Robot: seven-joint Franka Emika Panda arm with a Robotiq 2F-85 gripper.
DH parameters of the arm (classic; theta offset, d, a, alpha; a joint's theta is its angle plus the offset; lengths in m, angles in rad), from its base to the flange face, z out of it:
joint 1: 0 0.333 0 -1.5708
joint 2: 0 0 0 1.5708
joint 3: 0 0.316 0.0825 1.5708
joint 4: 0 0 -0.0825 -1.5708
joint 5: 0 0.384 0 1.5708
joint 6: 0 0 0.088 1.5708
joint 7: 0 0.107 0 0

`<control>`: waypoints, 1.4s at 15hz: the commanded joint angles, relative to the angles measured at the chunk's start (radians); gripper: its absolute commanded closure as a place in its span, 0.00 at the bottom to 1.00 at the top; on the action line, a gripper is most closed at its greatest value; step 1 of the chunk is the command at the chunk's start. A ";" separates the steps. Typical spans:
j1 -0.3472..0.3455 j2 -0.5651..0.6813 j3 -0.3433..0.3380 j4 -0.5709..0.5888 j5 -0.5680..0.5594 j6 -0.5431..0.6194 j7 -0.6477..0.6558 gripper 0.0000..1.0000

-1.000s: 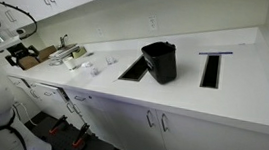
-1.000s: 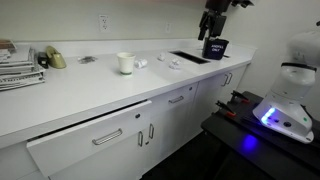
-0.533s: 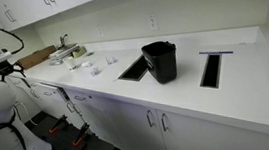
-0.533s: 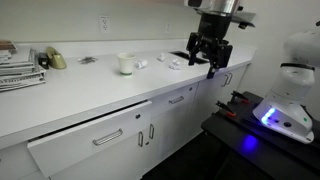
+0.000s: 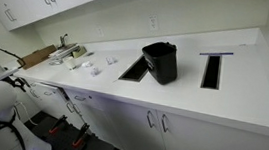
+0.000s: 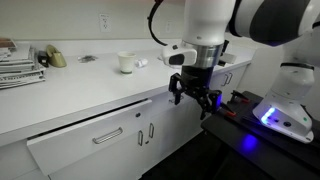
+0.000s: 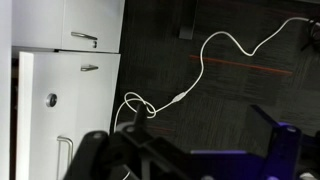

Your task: Open the third cabinet door from the left

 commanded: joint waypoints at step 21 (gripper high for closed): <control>0.282 0.440 -0.116 0.114 -0.651 -0.140 -0.108 0.00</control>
